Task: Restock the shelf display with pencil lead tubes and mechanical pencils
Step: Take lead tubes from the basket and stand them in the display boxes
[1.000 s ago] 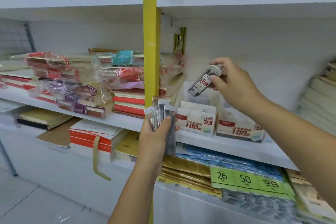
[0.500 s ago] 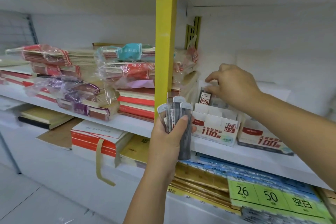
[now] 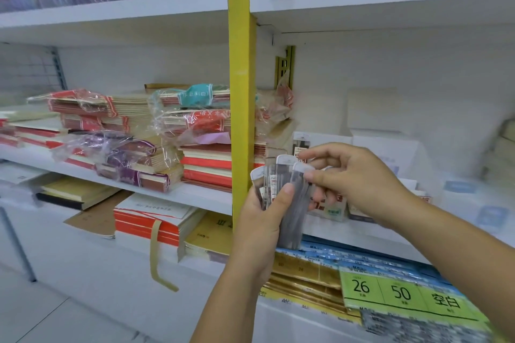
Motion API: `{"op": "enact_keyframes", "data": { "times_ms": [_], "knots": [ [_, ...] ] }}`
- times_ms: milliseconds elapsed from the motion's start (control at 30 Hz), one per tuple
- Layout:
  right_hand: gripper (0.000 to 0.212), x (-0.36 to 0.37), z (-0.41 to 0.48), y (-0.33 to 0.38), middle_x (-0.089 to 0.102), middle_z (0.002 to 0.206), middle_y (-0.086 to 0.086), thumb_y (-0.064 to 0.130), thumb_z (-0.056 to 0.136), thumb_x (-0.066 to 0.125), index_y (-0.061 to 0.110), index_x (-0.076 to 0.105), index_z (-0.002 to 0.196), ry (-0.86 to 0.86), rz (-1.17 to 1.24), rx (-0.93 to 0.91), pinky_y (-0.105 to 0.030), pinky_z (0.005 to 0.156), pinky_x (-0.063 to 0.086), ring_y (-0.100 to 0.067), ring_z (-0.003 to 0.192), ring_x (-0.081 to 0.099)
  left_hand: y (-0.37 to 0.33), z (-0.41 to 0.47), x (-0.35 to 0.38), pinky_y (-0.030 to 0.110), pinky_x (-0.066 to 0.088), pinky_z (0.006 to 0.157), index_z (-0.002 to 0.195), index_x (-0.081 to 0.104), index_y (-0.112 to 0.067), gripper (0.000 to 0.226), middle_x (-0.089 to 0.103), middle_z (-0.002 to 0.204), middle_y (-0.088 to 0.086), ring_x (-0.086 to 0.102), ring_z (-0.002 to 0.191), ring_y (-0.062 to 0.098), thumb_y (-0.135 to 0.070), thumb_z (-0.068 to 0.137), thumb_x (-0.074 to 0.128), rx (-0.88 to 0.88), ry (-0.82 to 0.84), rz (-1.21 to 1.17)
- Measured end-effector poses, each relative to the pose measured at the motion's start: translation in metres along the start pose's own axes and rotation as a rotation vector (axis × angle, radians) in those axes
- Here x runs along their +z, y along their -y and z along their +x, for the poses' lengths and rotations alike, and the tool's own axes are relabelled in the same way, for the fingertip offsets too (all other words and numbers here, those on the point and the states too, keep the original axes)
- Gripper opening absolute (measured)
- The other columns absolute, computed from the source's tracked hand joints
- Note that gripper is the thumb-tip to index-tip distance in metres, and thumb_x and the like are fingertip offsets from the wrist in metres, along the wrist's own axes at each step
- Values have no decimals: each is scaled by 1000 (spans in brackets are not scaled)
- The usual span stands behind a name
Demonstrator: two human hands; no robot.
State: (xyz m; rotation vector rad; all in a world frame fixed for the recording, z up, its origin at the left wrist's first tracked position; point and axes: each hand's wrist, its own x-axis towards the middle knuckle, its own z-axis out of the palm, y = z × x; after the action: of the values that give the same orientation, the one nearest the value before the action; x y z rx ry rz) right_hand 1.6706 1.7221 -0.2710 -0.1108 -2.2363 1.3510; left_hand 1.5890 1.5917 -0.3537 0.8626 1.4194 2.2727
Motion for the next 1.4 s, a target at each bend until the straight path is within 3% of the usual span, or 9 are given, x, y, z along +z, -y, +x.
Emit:
{"op": "enact_keyframes", "data": {
  "times_ms": [167,400,533,667,800,867,1000,1233,1400],
  "knots": [
    [20,-13,-8,4,68,75,8,11,93,61,25,67,107,-27,-2,-48,-18,61,52,-9,63,64,-1,-9,-2,27,58,65,122,58,-32,48,77,108,-1,75,98,21,-51,79,67,-70,100,28],
    [16,-25,-7,9,73,101,14,21,93,61,27,63,107,-42,-55,-56,-9,65,49,-3,82,69,1,-9,-13,25,54,67,115,62,-41,42,77,105,-6,75,87,12,-51,75,70,-46,54,111],
    [24,-22,-4,5,74,102,15,14,93,60,27,60,114,-74,24,-38,-11,66,53,-4,89,70,3,-7,-14,30,55,72,105,65,-47,27,78,104,-4,73,81,10,-47,79,72,-37,39,117],
    [24,-21,-1,3,74,99,16,15,92,62,27,59,112,-66,12,-40,-12,63,53,-5,85,72,5,-5,-13,27,52,70,110,64,-41,36,78,102,-4,71,78,9,-51,77,71,-39,-15,108],
    [17,-36,16,13,74,96,7,17,90,65,27,58,103,-337,17,-151,-19,68,57,-6,84,72,5,2,-16,28,52,70,110,63,-38,20,78,99,-8,71,75,6,-40,91,68,-25,-90,128],
    [23,-41,32,21,70,97,8,15,92,64,36,55,97,-433,-90,-273,-14,72,54,1,89,68,6,5,-18,28,52,69,108,63,-41,17,78,98,-8,72,74,6,-39,92,67,-27,-114,133],
    [25,-25,63,14,58,92,25,12,94,60,36,50,96,-309,-481,-366,-4,70,46,17,85,57,7,9,-21,21,54,63,99,64,-47,13,78,97,-7,74,75,8,-40,90,69,-29,-130,125],
    [22,-19,92,-19,57,95,10,9,87,65,25,61,101,-196,-661,-219,-8,64,39,1,83,54,10,13,-22,17,54,60,110,63,-37,33,78,97,-7,75,76,9,-48,80,71,-24,-120,105],
    [23,-19,97,-29,47,99,5,15,90,65,19,67,113,-132,-896,-204,-21,76,39,-12,88,53,8,14,-23,16,54,59,108,64,-35,49,78,95,-8,75,76,11,-56,64,72,-14,-124,90]
  ]
}}
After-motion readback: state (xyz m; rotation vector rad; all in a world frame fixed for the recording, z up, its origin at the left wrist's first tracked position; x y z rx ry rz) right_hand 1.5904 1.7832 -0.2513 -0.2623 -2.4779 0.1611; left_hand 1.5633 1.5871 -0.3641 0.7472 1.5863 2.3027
